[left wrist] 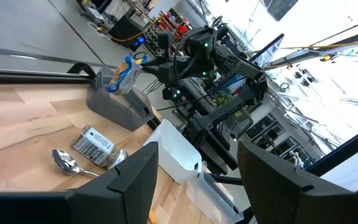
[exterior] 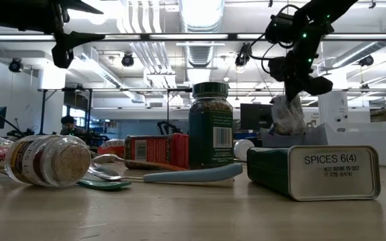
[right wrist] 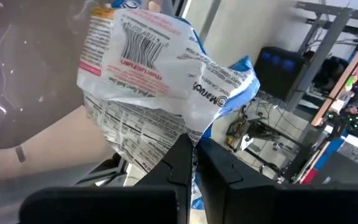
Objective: Pick & Place Food Item
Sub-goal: Put the blue noodle pack into the black bin
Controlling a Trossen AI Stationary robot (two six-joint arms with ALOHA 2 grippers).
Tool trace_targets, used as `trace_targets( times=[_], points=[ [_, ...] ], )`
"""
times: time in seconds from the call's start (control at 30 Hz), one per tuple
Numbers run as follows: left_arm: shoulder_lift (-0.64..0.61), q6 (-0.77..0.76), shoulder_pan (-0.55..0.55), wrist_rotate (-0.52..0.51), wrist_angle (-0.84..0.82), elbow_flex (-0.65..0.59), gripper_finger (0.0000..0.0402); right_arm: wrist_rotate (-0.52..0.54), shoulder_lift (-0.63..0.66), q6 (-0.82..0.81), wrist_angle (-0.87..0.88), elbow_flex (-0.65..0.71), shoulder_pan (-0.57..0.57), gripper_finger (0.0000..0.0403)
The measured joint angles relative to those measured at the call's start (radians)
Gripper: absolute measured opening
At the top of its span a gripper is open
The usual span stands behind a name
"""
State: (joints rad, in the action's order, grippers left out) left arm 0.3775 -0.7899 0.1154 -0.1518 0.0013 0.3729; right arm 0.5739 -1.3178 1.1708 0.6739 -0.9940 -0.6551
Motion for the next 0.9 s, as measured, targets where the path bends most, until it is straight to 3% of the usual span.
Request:
trace_targets(
  times=[0.27, 0.43, 0.9],
  points=[
    [0.0, 0.0, 0.0, -0.014, -0.001, 0.0, 0.022, -0.011, -0.045, -0.01, -0.024, 0.001, 0.001, 0.0011],
    [0.0, 0.0, 0.0, -0.014, -0.001, 0.0, 0.022, -0.086, -0.079, -0.007, -0.082, 0.002, 0.003, 0.0011],
    [0.0, -0.004, 0.0, -0.014, 0.0, 0.0, 0.022, -0.027, -0.165, -0.042, -0.085, 0.002, 0.002, 0.0011]
  ],
)
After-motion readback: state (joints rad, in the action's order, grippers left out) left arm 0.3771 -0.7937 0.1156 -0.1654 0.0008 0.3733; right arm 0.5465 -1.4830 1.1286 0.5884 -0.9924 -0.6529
